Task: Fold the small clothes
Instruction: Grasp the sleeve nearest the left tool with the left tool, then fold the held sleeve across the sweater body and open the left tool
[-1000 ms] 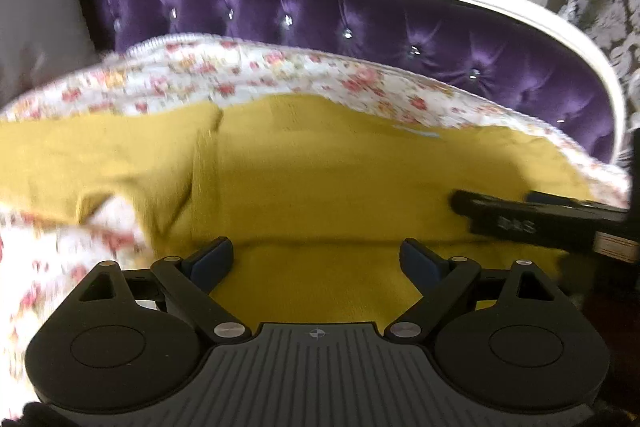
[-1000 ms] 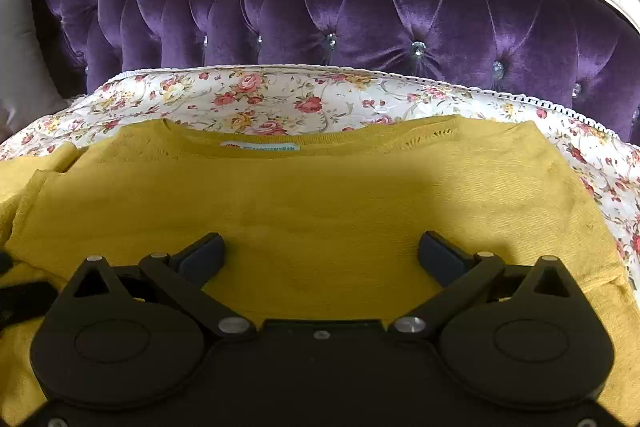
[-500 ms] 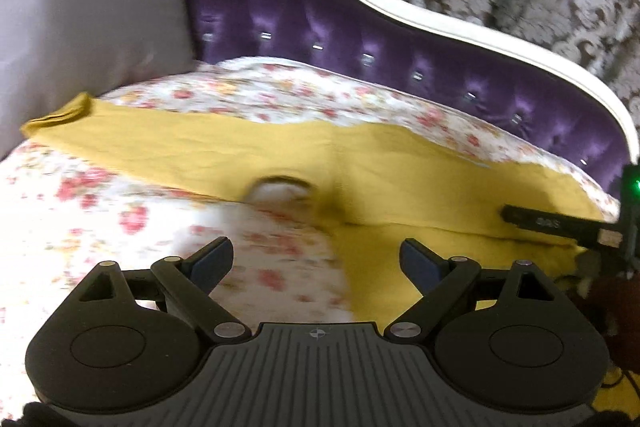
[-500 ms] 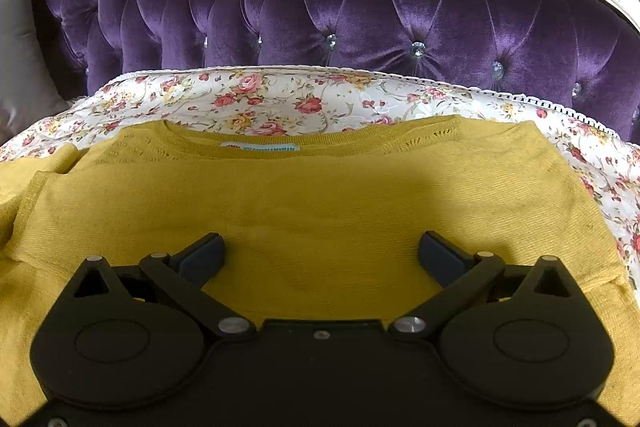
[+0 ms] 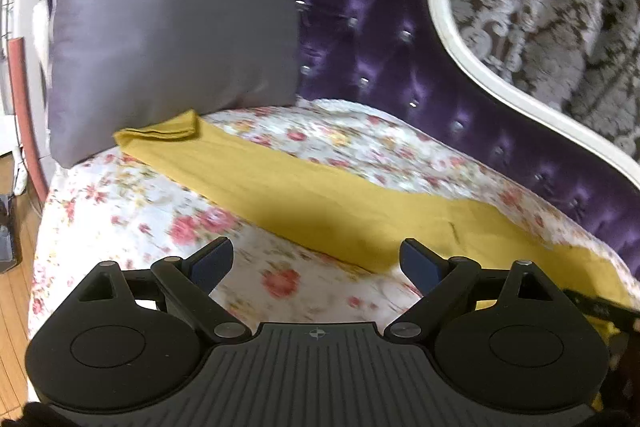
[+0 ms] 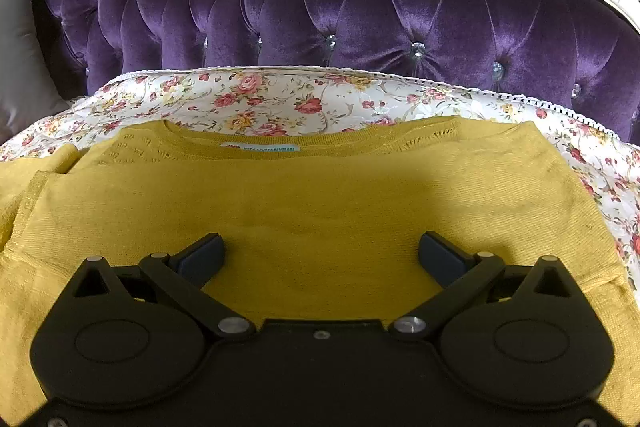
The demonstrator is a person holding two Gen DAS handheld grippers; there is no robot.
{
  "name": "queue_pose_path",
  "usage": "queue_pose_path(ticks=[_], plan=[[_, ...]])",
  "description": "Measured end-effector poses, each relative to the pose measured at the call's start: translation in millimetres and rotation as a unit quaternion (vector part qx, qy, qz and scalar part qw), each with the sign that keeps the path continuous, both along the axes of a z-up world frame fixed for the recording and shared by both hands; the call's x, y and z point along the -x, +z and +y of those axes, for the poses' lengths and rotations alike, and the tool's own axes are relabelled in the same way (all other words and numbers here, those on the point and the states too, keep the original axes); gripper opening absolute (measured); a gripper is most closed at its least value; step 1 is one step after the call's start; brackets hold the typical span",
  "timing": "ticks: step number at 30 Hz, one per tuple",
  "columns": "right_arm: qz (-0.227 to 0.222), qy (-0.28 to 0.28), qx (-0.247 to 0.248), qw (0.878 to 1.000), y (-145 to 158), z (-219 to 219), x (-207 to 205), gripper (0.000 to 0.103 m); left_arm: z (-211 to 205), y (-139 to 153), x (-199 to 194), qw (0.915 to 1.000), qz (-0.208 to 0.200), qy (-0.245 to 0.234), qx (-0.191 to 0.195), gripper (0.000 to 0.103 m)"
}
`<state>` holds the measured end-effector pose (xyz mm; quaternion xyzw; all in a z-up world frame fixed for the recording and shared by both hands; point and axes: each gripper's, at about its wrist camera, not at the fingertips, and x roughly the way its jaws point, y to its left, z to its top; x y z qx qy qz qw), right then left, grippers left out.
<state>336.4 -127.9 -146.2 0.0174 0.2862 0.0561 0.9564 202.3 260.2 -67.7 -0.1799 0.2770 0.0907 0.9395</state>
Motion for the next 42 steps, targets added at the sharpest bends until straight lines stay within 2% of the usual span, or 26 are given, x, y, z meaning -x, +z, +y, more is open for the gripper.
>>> queue_pose_path(ticks=[6, 9, 12, 15, 19, 21, 23, 26, 28, 31, 33, 34, 35, 36, 37, 39, 42], plan=[[0.000, 0.000, 0.000, 1.000, 0.1, 0.1, 0.2, 0.103, 33.5, -2.4, -17.3, 0.9998, -0.003, 0.018, 0.009, 0.091], [0.000, 0.000, 0.000, 1.000, 0.1, 0.1, 0.3, 0.103, 48.6, -0.6, -29.0, 0.9992, -0.005, 0.028, -0.028, 0.091], [-0.001, 0.000, -0.001, 1.000, 0.6, 0.3, 0.1, 0.103, 57.0, -0.9, -41.1, 0.9946, -0.003, 0.031, -0.099, 0.091], [-0.001, -0.001, -0.001, 1.000, 0.7, 0.2, -0.1, 0.103, 64.3, -6.5, -51.7, 0.9846, 0.004, 0.029, -0.172, 0.090], [-0.001, -0.001, -0.002, 1.000, 0.6, 0.1, -0.2, 0.103, 71.3, -19.2, -68.7, 0.9667, 0.021, 0.016, -0.254, 0.089], [-0.001, -0.001, -0.002, 1.000, 0.6, 0.0, 0.1, 0.103, 72.2, -24.9, -75.9, 0.9576, 0.026, 0.005, -0.287, 0.082], [-0.001, -0.001, -0.002, 1.000, 0.5, 0.2, 0.0, 0.103, 69.6, -31.7, -84.4, 0.9473, 0.039, -0.006, -0.318, 0.065], [-0.001, -0.001, -0.003, 1.000, 0.5, 0.1, -0.2, 0.103, 67.1, -40.6, -92.9, 0.9372, 0.053, -0.022, -0.344, 0.057], [-0.001, 0.000, -0.003, 1.000, 0.4, 0.2, -0.4, 0.103, 65.9, -45.3, -97.0, 0.9308, 0.061, -0.026, -0.359, 0.057], [-0.001, -0.001, -0.002, 1.000, 0.3, 0.0, -0.1, 0.103, 68.6, -49.5, -103.1, 0.9298, 0.076, -0.030, -0.359, 0.054], [-0.001, -0.001, -0.003, 1.000, 0.3, -0.3, -0.1, 0.103, 69.7, -50.5, -103.7, 0.9280, 0.081, -0.035, -0.362, 0.050], [-0.001, -0.001, -0.003, 1.000, 0.4, -0.3, -0.2, 0.103, 70.3, -51.1, -105.4, 0.9277, 0.083, -0.040, -0.362, 0.043], [-0.001, -0.001, -0.003, 1.000, 0.4, -0.3, -0.2, 0.103, 70.8, -51.0, -107.2, 0.9342, 0.087, -0.048, -0.343, 0.032], [-0.001, -0.001, -0.003, 1.000, 0.4, -0.4, 0.0, 0.103, 71.6, -51.1, -110.3, 0.9349, 0.093, -0.054, -0.338, 0.025], [-0.001, -0.001, -0.003, 1.000, 0.4, -0.5, -0.1, 0.103, 73.0, -50.0, -115.4, 0.9361, 0.105, -0.059, -0.330, 0.011], [-0.001, -0.001, -0.004, 1.000, 0.4, -0.5, 0.1, 0.103, 77.5, -47.9, -122.0, 0.9424, 0.120, -0.064, -0.306, 0.005], [-0.001, -0.001, -0.004, 1.000, 0.5, -0.5, 0.1, 0.103, 88.4, -31.4, -122.5, 0.9626, 0.117, -0.062, -0.236, 0.004]])
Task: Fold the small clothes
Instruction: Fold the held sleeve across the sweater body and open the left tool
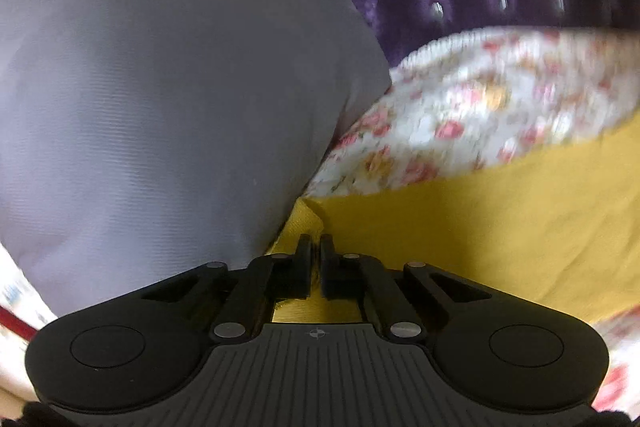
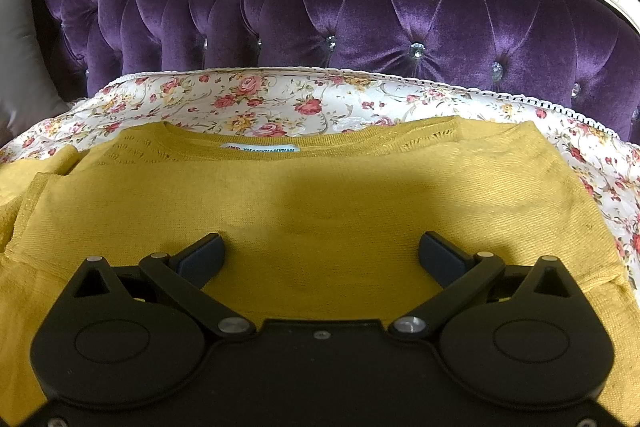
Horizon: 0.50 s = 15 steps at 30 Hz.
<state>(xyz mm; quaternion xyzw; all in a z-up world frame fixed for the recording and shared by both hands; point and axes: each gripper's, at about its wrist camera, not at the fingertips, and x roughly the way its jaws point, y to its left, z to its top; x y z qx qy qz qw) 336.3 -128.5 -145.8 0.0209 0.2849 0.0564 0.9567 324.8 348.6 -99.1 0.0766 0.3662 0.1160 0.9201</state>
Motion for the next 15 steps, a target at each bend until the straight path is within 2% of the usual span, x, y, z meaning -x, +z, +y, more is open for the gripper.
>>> queue_pose_path(ticks=[3, 6, 8, 11, 15], plan=[[0.000, 0.000, 0.000, 1.000, 0.0, -0.1, 0.1, 0.103, 5.4, 28.6, 8.8, 0.9953, -0.022, -0.001, 0.094, 0.004], [0.000, 0.000, -0.001, 1.000, 0.1, -0.2, 0.1, 0.103, -0.9, 60.9, 15.9, 0.9847, -0.038, -0.023, 0.169, 0.004], [0.000, 0.000, -0.002, 1.000, 0.1, -0.2, 0.1, 0.103, -10.8, 84.3, 18.1, 0.9735, -0.051, -0.043, 0.219, 0.004], [-0.001, 0.000, -0.003, 1.000, 0.3, -0.2, 0.0, 0.103, -36.0, 114.2, 18.5, 0.9572, -0.065, -0.078, 0.271, 0.004], [-0.001, 0.000, -0.008, 1.000, 0.5, -1.2, 0.8, 0.103, -82.6, 146.1, 8.4, 0.9335, -0.076, -0.135, 0.323, 0.004]])
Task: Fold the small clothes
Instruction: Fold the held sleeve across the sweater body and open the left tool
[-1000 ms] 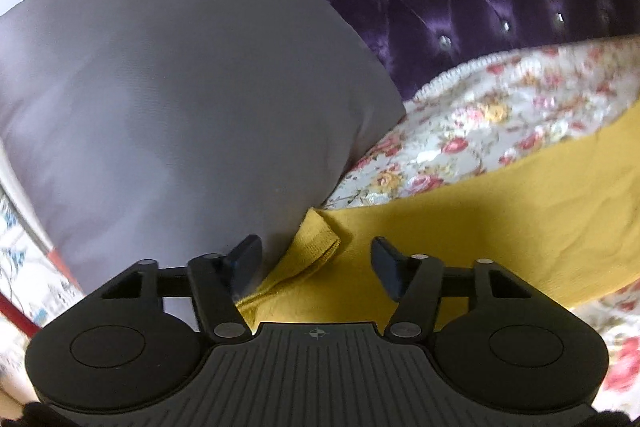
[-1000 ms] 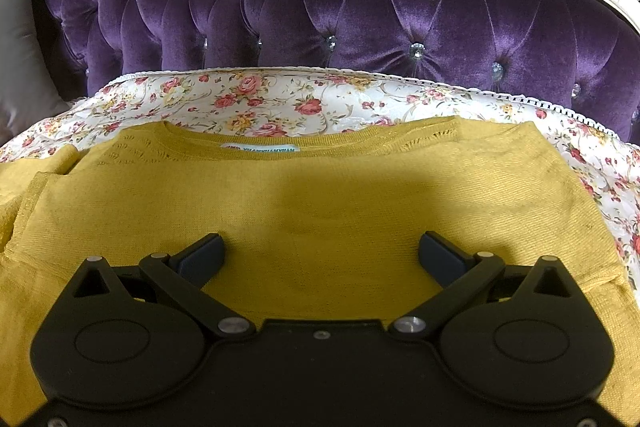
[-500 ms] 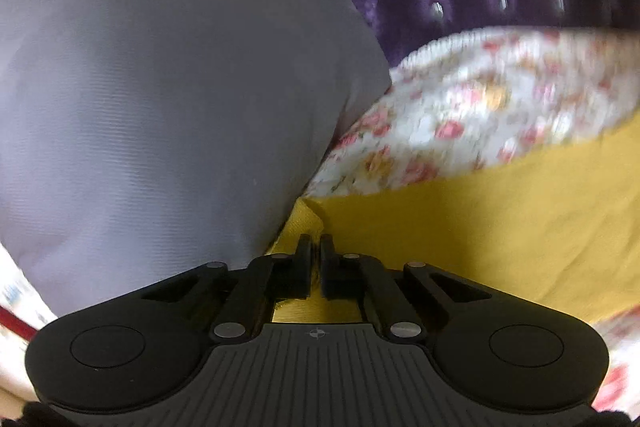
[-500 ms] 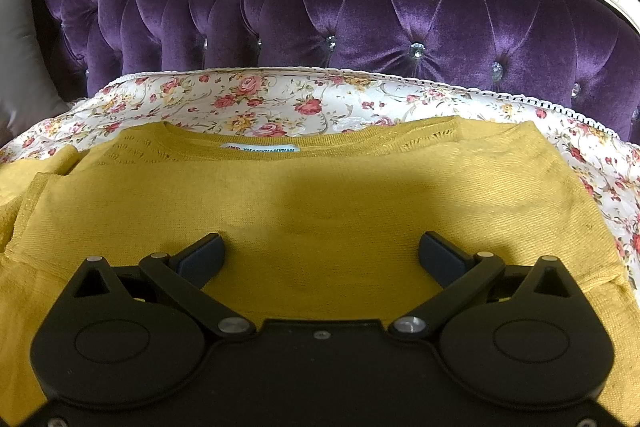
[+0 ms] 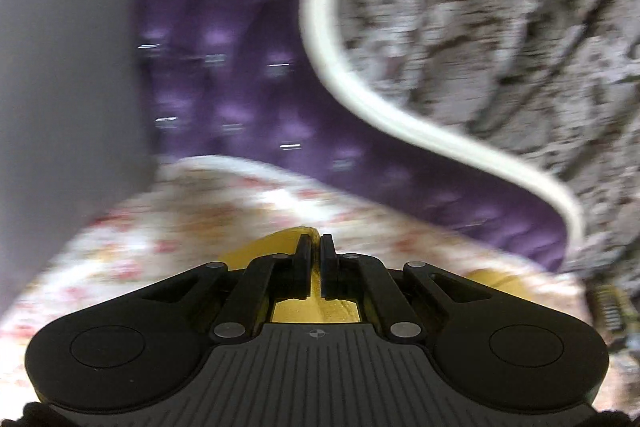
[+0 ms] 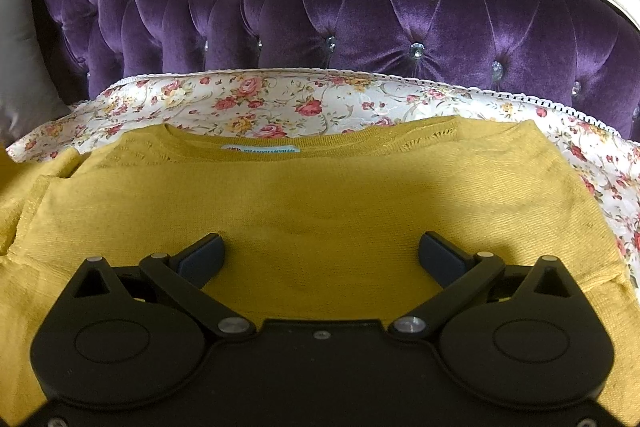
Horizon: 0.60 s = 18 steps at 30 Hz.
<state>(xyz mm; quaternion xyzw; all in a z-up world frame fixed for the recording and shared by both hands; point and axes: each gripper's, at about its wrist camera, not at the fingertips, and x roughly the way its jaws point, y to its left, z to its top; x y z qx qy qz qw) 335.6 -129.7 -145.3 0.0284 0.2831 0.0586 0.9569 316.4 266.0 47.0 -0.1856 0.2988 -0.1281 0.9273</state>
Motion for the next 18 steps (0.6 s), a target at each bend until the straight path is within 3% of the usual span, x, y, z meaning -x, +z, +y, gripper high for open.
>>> queue_pose_path(ticks=[5, 10, 13, 14, 18], plan=[[-0.001, 0.000, -0.006, 1.000, 0.1, -1.5, 0.2, 0.103, -62.2, 21.0, -22.0, 0.9969, -0.019, -0.066, 0.040, 0.004], [-0.002, 0.000, -0.014, 1.000, 0.0, -3.1, 0.6, 0.103, -120.8, 13.7, -35.5, 0.9918, -0.024, -0.114, 0.053, 0.007], [-0.003, 0.000, -0.018, 1.000, 0.0, -3.9, 1.2, 0.103, -135.7, 7.8, -30.1, 0.9901, -0.030, -0.125, 0.057, 0.034], [-0.003, 0.000, -0.019, 1.000, 0.1, -4.2, 1.3, 0.103, -138.3, 5.5, -27.8, 0.9899, -0.033, -0.124, 0.059, 0.039], [-0.003, 0.000, -0.020, 1.000, 0.1, -4.1, 1.4, 0.103, -136.3, -0.6, -11.0, 0.9913, -0.042, -0.114, 0.050, 0.043]])
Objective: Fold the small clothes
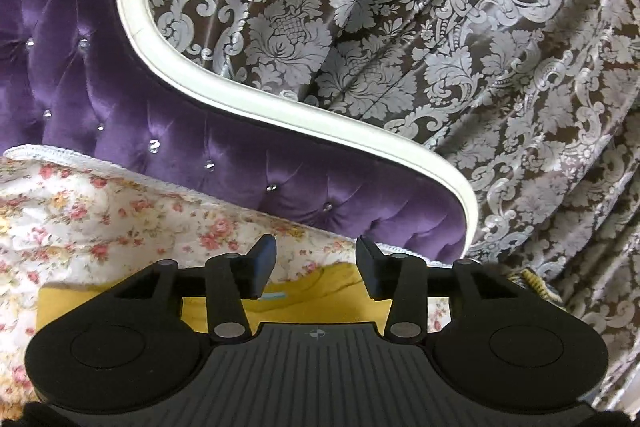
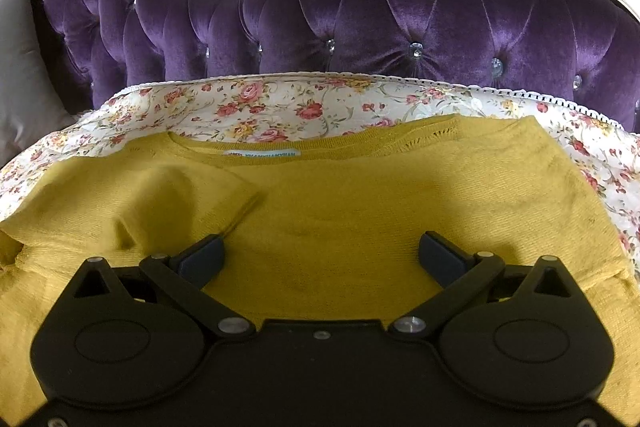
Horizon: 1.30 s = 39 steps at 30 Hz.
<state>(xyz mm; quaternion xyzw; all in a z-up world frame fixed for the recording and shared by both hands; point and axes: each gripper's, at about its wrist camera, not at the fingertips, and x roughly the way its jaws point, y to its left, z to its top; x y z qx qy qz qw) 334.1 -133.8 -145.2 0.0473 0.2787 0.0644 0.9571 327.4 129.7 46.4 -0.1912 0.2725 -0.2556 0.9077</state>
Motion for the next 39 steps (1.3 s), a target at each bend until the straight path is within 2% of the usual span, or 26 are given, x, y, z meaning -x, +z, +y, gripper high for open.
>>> queue_pose_path(ticks=[4, 9, 15, 17, 20, 21, 23, 24, 26, 32, 37, 39], plan=[[0.000, 0.000, -0.002, 1.000, -0.2, -0.2, -0.1, 0.103, 8.7, -14.5, 26.2, 0.9988, 0.004, 0.031, -0.037, 0.049], [0.002, -0.001, 0.003, 1.000, 0.2, 1.5, -1.1, 0.103, 12.6, -56.2, 68.2, 0.9937, 0.032, 0.057, -0.091, 0.051], [0.021, 0.017, 0.002, 1.000, 6.8, 0.1, -4.6, 0.103, 0.8, -94.8, 103.4, 0.9894, 0.059, 0.063, -0.116, 0.051], [0.029, 0.019, -0.026, 0.999, 14.1, -8.4, -2.0, 0.102, -3.5, -103.5, 111.8, 0.9870, 0.061, 0.064, -0.134, 0.051], [0.023, 0.000, -0.096, 0.995, 26.9, -25.9, 8.7, 0.102, -4.0, -115.3, 119.5, 0.9862, 0.070, 0.067, -0.135, 0.051], [0.021, 0.002, -0.120, 0.993, 30.7, -30.4, 11.6, 0.099, -3.6, -119.3, 119.9, 0.9857, 0.074, 0.070, -0.134, 0.051], [0.026, 0.023, -0.166, 0.985, 36.7, -34.2, 14.3, 0.074, -2.0, -126.6, 121.5, 0.9852, 0.075, 0.076, -0.134, 0.051], [0.034, 0.036, -0.186, 0.981, 38.4, -33.4, 13.5, 0.069, -1.6, -128.3, 122.7, 0.9854, 0.072, 0.078, -0.133, 0.051], [0.052, 0.051, -0.199, 0.977, 38.5, -26.3, 10.1, 0.066, -1.0, -129.0, 123.8, 0.9856, 0.068, 0.082, -0.131, 0.051], [0.073, 0.073, -0.184, 0.977, 27.4, 4.1, 2.8, 0.067, 1.2, -133.1, 125.8, 0.9868, 0.070, 0.087, -0.118, 0.051], [0.078, 0.074, -0.159, 0.981, 18.2, 21.7, -2.7, 0.067, -3.9, -133.5, 126.7, 0.9847, 0.067, 0.085, -0.136, 0.051], [0.074, 0.073, -0.139, 0.985, 18.9, 27.6, -1.2, 0.059, -7.0, -133.3, 126.9, 0.9834, 0.066, 0.085, -0.146, 0.051]])
